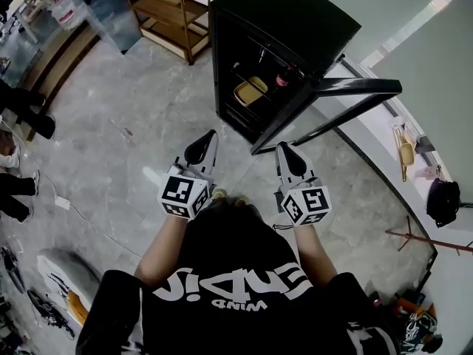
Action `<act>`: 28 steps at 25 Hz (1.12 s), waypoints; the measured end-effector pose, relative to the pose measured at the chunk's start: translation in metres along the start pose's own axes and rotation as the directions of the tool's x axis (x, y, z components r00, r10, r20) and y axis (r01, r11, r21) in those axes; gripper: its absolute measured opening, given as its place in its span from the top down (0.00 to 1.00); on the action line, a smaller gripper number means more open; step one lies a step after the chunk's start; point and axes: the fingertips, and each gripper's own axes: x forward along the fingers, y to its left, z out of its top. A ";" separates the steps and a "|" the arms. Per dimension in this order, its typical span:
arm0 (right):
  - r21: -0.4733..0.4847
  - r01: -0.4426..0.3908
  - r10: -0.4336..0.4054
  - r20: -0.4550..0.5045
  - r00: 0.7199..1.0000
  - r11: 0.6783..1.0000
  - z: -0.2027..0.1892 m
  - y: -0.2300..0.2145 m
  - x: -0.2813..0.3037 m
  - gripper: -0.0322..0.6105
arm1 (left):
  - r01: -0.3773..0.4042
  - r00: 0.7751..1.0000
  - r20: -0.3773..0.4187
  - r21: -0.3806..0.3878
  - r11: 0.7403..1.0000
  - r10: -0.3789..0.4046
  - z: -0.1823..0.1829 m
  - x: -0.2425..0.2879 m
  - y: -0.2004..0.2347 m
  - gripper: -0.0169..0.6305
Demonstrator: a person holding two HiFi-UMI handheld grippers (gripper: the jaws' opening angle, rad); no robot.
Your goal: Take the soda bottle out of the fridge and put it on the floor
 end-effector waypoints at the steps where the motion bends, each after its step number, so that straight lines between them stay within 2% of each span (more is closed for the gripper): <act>1: 0.004 0.009 -0.009 0.001 1.000 1.000 -0.001 0.002 0.004 0.91 | 0.011 1.000 -0.003 0.003 1.000 -0.011 0.000 0.003 0.006 0.97; 10: 0.023 0.077 -0.076 -0.019 0.997 0.997 -0.015 0.005 0.038 0.91 | 0.078 0.996 -0.037 0.025 0.997 -0.077 -0.006 0.032 0.041 0.97; 17: 0.028 0.099 -0.099 -0.011 0.995 0.995 -0.014 -0.001 0.048 0.91 | 0.109 0.993 -0.044 0.005 0.994 -0.109 -0.018 0.053 0.046 0.97; 23: 0.029 0.118 -0.118 0.021 0.993 0.993 -0.025 -0.012 0.051 0.91 | 0.146 0.989 -0.036 0.007 0.989 -0.146 -0.042 0.079 0.041 0.97; 28: 0.031 0.148 -0.149 0.039 0.988 0.989 -0.052 -0.026 0.051 0.91 | 0.174 0.984 -0.024 0.015 0.985 -0.174 -0.073 0.104 0.039 0.96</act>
